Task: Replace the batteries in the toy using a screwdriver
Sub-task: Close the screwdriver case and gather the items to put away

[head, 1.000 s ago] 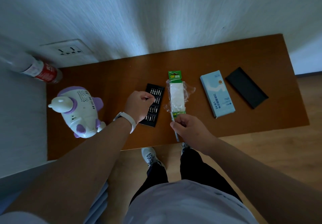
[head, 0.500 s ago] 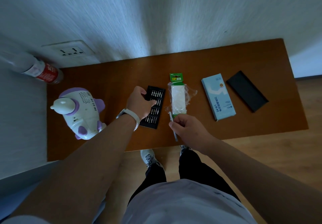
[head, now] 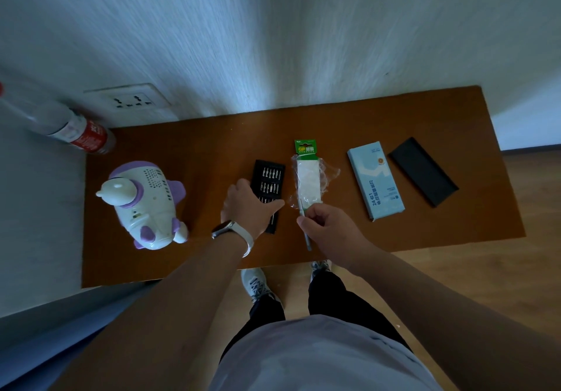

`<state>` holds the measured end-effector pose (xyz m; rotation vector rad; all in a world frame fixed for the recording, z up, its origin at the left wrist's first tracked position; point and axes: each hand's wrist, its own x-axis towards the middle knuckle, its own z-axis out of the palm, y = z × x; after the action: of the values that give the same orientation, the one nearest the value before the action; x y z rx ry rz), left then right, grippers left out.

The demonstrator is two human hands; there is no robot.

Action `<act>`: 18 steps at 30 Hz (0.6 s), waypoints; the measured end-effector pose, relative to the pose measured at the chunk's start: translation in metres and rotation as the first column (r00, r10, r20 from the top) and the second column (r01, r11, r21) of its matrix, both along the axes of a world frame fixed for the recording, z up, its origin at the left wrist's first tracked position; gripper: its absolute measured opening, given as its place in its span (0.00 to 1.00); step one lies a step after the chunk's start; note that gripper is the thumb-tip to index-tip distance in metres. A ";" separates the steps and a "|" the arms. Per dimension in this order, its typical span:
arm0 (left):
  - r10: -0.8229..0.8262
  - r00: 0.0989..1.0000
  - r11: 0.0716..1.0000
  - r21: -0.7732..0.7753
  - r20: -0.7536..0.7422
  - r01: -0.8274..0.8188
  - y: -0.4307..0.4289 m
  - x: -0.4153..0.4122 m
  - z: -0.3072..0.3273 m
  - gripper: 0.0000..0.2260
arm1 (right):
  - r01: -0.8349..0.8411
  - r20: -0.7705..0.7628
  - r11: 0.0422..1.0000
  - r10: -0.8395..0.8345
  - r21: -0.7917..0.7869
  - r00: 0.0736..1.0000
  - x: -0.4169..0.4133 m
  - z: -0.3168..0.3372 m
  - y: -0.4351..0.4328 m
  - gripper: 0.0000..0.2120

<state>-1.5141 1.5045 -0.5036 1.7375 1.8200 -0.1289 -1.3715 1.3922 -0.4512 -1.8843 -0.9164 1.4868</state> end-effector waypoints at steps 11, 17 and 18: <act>0.276 0.768 0.953 -0.265 0.578 -0.144 -0.012 -0.004 0.035 0.09 | -0.002 0.030 1.000 0.001 0.015 1.000 0.007 0.026 0.012 0.14; 0.395 0.520 0.906 -0.416 0.758 -0.081 -0.022 -0.006 0.088 0.11 | -0.118 0.096 0.987 0.107 0.108 0.990 0.007 0.074 0.028 0.11; 0.419 0.472 0.895 -0.440 0.775 -0.072 -0.024 -0.007 0.097 0.11 | -0.145 0.127 0.981 0.129 0.126 0.984 0.006 0.083 0.030 0.11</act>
<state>-1.5209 1.4802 -0.4070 0.9307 1.1377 0.4555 -1.3658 1.4227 -0.3682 -1.8577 -1.1928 1.3648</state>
